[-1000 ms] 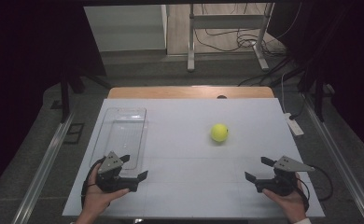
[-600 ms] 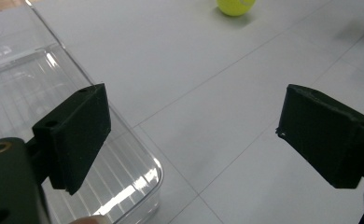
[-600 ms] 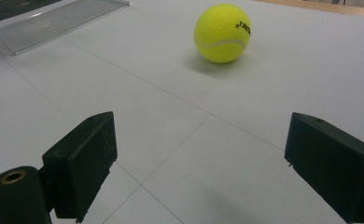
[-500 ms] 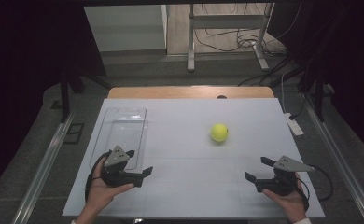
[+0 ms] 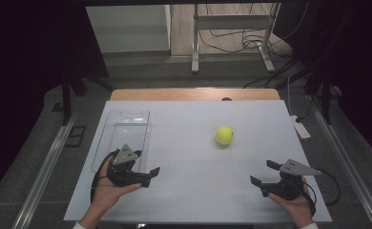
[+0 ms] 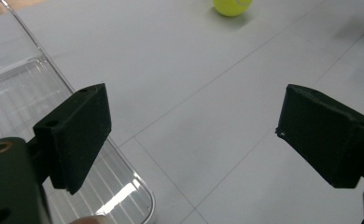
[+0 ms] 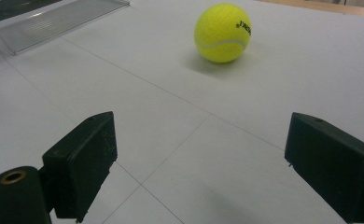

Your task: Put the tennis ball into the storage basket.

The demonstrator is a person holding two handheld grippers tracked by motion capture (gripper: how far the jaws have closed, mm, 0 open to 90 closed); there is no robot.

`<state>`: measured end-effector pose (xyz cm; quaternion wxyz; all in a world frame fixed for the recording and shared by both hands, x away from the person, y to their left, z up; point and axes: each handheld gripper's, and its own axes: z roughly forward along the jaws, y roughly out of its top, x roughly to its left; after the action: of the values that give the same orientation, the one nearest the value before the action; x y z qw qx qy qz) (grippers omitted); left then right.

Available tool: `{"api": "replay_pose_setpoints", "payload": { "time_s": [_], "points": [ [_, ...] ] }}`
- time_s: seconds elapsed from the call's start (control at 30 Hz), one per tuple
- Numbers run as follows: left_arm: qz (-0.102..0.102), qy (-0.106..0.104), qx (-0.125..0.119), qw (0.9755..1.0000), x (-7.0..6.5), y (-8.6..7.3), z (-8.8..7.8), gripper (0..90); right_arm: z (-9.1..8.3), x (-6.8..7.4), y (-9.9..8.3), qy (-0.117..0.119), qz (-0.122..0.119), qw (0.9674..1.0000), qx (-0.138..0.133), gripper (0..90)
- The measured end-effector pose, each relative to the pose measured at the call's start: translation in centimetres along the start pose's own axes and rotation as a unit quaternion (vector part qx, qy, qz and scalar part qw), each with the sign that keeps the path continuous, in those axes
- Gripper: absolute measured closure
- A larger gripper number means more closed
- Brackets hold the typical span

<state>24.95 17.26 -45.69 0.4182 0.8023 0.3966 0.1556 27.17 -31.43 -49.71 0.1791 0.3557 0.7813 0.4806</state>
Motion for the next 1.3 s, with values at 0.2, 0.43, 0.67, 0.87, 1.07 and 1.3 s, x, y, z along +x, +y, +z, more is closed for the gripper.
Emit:
{"api": "replay_pose_setpoints", "payload": {
  "time_s": [0.2,0.43,0.67,0.87,1.07,1.3],
  "points": [
    [0.005,0.000,0.002,1.0000,-0.2,0.7,0.4,10.6,0.0,0.0,0.0,0.001,0.000,1.0000,0.000,9.4],
    [0.010,-0.004,0.002,0.9999,-0.3,1.3,0.8,10.6,0.0,0.0,0.0,0.001,0.001,1.0000,0.001,9.4],
    [0.011,-0.010,0.004,0.9999,-0.2,1.9,1.2,10.4,0.0,0.0,0.0,0.001,0.001,1.0000,0.001,9.4],
    [0.011,-0.016,0.004,0.9998,-0.1,2.4,1.5,10.1,0.1,-0.1,0.0,0.001,0.001,1.0000,0.001,9.3],
    [0.018,-0.020,0.004,0.9996,-0.4,3.2,2.0,9.0,0.1,-0.1,0.0,0.000,0.001,1.0000,0.002,9.3],
    [0.027,-0.027,0.009,0.9992,-0.7,4.0,2.7,8.2,0.0,-0.1,-0.1,0.000,0.001,1.0000,0.002,9.4]
  ]
}}
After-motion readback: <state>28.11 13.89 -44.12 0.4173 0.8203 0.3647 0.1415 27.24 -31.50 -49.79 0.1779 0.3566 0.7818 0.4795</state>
